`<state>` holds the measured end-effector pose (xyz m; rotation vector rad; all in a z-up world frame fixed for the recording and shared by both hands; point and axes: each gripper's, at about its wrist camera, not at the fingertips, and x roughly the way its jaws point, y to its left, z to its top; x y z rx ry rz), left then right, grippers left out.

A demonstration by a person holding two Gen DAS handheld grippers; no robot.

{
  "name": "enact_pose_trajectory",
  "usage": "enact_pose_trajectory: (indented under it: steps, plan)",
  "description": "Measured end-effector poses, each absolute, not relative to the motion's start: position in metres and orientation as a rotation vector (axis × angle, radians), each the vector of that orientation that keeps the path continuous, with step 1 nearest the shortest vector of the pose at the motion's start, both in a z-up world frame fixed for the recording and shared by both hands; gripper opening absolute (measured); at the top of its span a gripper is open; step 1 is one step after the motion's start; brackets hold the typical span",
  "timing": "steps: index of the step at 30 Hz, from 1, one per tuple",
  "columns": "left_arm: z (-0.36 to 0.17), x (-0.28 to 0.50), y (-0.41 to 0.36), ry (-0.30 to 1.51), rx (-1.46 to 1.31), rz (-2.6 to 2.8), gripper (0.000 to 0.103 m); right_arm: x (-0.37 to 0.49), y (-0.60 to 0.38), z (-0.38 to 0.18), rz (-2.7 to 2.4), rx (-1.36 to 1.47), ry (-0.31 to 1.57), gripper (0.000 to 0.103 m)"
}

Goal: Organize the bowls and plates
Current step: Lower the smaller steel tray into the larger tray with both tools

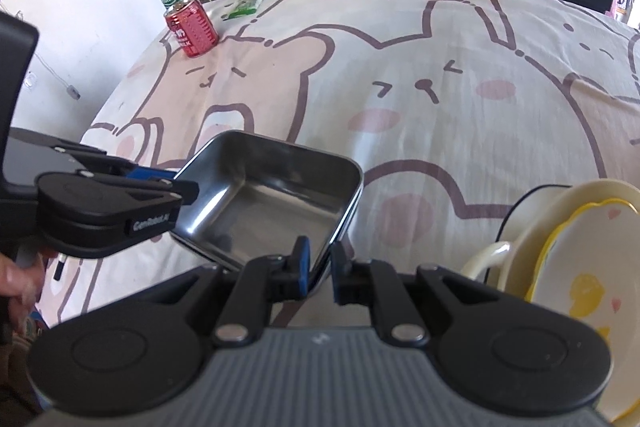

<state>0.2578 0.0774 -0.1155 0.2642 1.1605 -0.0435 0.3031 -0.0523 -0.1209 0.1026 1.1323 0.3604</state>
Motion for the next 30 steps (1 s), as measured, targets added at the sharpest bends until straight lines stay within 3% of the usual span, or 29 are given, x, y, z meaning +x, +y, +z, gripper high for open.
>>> enact_pose_trajectory:
  steps: [30]
  plan:
    - [-0.126, 0.259, 0.074, 1.225, 0.276, -0.081, 0.013, 0.316, -0.052, -0.134, 0.318, 0.135, 1.184, 0.013]
